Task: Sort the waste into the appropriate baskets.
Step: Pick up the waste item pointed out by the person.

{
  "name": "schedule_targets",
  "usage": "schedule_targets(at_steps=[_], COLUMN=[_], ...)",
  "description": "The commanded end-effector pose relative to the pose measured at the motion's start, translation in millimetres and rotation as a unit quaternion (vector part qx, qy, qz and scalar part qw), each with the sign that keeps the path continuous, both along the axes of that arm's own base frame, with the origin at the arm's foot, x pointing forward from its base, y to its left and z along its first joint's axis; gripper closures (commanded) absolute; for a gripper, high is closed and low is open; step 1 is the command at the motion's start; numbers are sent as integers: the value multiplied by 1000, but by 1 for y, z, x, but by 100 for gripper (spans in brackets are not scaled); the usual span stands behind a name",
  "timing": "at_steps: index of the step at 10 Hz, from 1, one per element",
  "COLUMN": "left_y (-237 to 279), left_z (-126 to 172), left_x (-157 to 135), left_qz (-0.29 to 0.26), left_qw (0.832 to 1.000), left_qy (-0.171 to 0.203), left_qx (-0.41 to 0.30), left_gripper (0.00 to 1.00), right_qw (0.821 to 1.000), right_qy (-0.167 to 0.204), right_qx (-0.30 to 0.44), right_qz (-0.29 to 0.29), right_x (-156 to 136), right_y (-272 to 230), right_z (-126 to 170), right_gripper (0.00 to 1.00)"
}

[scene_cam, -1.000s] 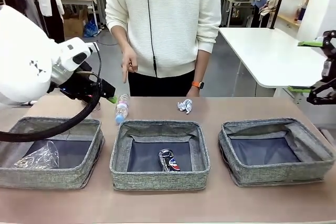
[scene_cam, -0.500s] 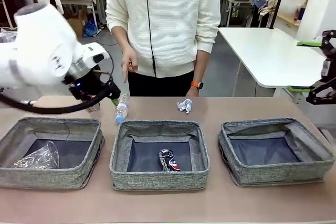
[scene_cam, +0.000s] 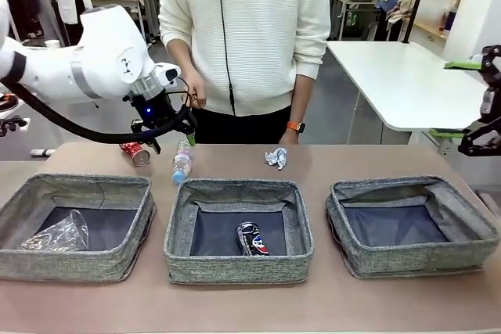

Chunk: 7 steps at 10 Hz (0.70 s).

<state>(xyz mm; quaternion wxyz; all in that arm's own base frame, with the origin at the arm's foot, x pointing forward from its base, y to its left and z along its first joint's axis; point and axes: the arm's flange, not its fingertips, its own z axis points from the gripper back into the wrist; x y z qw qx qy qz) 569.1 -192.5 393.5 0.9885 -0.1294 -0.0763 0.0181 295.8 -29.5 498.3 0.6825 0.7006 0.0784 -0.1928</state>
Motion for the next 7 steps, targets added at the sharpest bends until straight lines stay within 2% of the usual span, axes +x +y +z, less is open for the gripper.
schedule_targets(at_steps=[1,4,7], left_y=[-8,-13,-18], left_z=[-17,-56,-73], left_x=[18,36,37], left_qz=[28,83,84], left_qw=[1000,996,995], left_qy=[-11,-22,-22], left_qx=[2,28,54], left_gripper=[0,0,0], right_qw=[1000,1000,1000], right_qy=[-8,-8,-8], right_qx=[9,9,9], right_qz=[0,0,0], right_x=[-2,-2,-2], right_y=[1,1,1], right_z=[1,1,1], right_gripper=[0,0,0])
